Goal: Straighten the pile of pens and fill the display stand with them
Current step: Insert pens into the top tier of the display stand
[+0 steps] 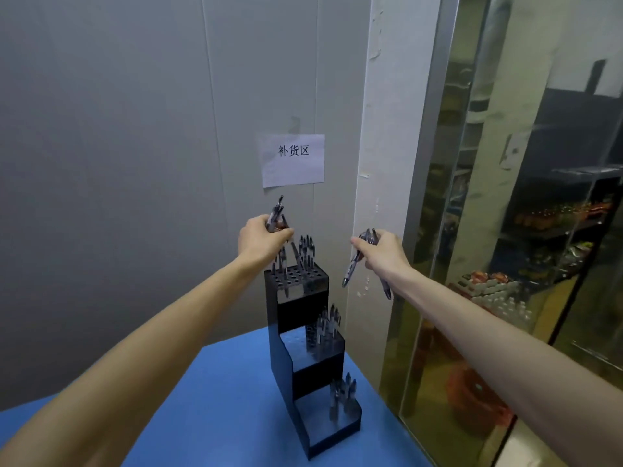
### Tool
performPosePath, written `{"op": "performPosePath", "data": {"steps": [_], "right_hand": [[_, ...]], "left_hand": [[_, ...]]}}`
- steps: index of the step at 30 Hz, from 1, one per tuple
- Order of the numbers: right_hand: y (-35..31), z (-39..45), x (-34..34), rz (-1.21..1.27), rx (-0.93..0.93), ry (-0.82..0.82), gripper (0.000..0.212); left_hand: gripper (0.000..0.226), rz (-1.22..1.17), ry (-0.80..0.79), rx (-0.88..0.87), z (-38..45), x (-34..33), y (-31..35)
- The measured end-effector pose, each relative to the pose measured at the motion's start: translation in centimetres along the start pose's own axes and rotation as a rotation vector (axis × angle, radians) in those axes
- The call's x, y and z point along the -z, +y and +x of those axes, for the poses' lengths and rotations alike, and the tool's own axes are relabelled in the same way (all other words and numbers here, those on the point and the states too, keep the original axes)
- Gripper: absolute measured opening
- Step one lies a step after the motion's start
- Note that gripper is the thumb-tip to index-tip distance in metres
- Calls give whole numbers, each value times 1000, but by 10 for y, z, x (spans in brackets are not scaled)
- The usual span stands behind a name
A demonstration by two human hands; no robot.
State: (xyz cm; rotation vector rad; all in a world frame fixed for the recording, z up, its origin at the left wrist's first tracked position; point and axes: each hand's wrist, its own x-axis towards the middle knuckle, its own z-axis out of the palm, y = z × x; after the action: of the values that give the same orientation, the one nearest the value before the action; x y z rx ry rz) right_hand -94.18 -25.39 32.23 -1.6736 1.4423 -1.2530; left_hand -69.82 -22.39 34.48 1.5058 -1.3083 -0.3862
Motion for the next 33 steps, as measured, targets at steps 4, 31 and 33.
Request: {"op": "performPosePath", "data": {"steps": [4,31,33], "right_hand": [[-2,41,-18,-9,63,49,30],[12,186,-102,91,534,-591,20],[15,186,-107,65,561,-605,18]], "left_hand": [[18,78,36,-51,29,-6,-6],[31,600,166,166,89,-51,-28],[33,646,135,127,88,-51,-25]]}}
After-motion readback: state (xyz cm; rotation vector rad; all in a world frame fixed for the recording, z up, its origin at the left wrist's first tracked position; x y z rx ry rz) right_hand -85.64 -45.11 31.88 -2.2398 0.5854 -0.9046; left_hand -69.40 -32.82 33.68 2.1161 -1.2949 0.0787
